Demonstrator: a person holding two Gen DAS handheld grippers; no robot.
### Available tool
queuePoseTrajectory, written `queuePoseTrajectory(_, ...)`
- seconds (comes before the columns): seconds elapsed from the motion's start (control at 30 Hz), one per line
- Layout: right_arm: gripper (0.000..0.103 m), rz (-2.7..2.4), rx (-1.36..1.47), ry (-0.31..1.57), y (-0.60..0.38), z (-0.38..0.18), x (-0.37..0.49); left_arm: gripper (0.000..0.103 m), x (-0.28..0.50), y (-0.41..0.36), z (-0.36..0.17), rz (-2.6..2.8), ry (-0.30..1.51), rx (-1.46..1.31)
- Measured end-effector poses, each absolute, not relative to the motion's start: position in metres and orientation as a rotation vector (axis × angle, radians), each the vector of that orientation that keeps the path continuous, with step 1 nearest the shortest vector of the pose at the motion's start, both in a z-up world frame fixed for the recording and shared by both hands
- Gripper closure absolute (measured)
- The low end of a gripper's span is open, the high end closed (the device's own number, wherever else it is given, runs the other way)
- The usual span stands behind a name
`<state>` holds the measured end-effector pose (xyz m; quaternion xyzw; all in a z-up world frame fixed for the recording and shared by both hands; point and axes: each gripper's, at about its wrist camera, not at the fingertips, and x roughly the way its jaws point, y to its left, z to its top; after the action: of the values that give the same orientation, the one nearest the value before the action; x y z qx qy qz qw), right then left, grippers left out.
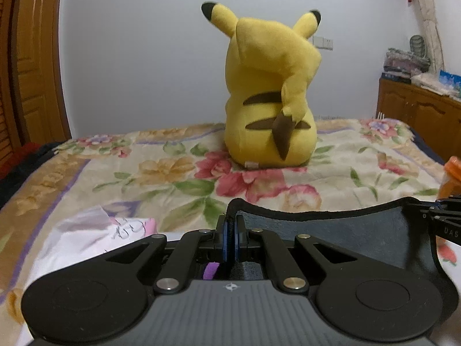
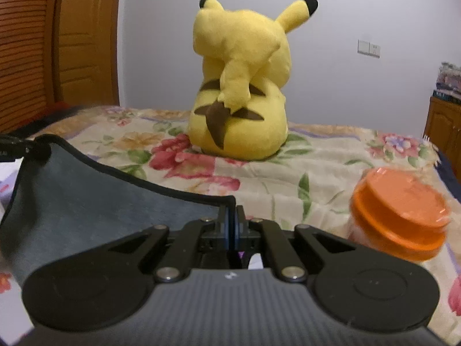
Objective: Fold towel
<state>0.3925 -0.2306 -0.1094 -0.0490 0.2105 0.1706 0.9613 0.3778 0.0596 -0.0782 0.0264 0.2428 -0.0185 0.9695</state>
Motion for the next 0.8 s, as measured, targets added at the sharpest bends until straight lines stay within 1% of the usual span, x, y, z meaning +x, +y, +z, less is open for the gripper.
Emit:
queuePoseTrajectory(0.33, 0.098, 0.343, -0.086, 0.491, -0.229, -0.138, 0.407, 0.095, 0.39, 0.059, -0.114, -0.022, 0.533, 0.075)
queuePoseTrajectory(0.43, 0.098, 0.338, -0.085, 0.504, -0.228, -0.142, 0.409, 0.093, 0.392, 0.059, -0.118, -0.016, 0.547, 0.074)
queuePoseTrajectory(0.47, 0.098, 0.335, -0.085, 0.508, -0.228, -0.142, 0.41, 0.092, 0.393, 0.059, -0.119, -0.015, 0.554, 0.068)
queuePoseTrajectory(0.5, 0.094, 0.33, -0.085, 0.51, -0.228, -0.142, 0.409, 0.091, 0.393, 0.06, -0.12, -0.015, 0.561, 0.063)
queuePoseTrajectory(0.53, 0.091, 0.326, -0.086, 0.514, -0.228, -0.142, 0.409, 0.089, 0.392, 0.06, -0.121, -0.014, 0.565, 0.064)
queuePoseTrajectory(0.6, 0.09, 0.328, -0.089, 0.517, -0.229, -0.142, 0.407, 0.083, 0.39, 0.058, -0.122, -0.017, 0.571, 0.08)
queuePoseTrajectory(0.67, 0.089, 0.324, -0.097, 0.521, -0.229, -0.141, 0.403, 0.071, 0.387, 0.057, -0.122, -0.027, 0.577, 0.092)
queuePoseTrajectory(0.7, 0.086, 0.324, -0.095, 0.522, -0.23, -0.14, 0.401, 0.069, 0.385, 0.056, -0.121, -0.031, 0.579, 0.097)
queuePoseTrajectory(0.73, 0.081, 0.322, -0.093, 0.526, -0.231, -0.139, 0.399, 0.068, 0.382, 0.056, -0.12, -0.032, 0.58, 0.096)
queuePoseTrajectory(0.77, 0.064, 0.321, -0.086, 0.527, -0.232, -0.137, 0.396, 0.068, 0.38, 0.057, -0.119, -0.035, 0.583, 0.091)
queuePoseTrajectory(0.8, 0.056, 0.322, -0.076, 0.525, -0.234, -0.136, 0.393, 0.067, 0.376, 0.057, -0.118, -0.038, 0.584, 0.087)
